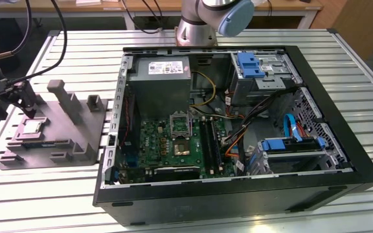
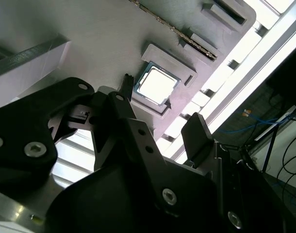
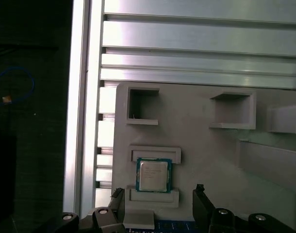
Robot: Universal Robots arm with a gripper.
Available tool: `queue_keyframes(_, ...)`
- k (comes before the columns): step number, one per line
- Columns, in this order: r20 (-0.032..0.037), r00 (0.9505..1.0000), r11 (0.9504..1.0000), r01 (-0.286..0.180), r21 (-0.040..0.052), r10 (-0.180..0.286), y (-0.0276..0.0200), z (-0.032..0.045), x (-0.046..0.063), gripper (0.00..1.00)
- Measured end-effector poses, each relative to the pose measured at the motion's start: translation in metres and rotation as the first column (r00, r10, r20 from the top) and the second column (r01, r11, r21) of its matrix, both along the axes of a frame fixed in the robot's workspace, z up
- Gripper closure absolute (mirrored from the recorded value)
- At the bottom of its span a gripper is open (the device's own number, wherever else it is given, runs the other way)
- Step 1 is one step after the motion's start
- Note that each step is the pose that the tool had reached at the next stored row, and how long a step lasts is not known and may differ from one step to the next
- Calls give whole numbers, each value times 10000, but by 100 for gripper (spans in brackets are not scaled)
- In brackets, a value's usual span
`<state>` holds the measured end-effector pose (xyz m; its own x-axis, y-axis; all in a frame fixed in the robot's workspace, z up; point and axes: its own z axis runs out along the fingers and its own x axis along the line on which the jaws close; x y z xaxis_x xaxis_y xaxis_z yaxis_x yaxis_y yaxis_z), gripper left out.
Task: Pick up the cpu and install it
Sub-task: 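Pick up the cpu and move it towards the insertion slot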
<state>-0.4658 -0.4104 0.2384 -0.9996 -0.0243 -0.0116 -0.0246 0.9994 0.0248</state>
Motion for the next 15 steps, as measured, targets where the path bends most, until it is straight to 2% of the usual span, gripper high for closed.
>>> queue_keyframes(10, 3, 10000, 10000, 0, 2, 0, 0, -8, 0, 34)
queue_keyframes(15, 0, 10000, 10000, 0, 0, 0, -4, -85, 0, 34)
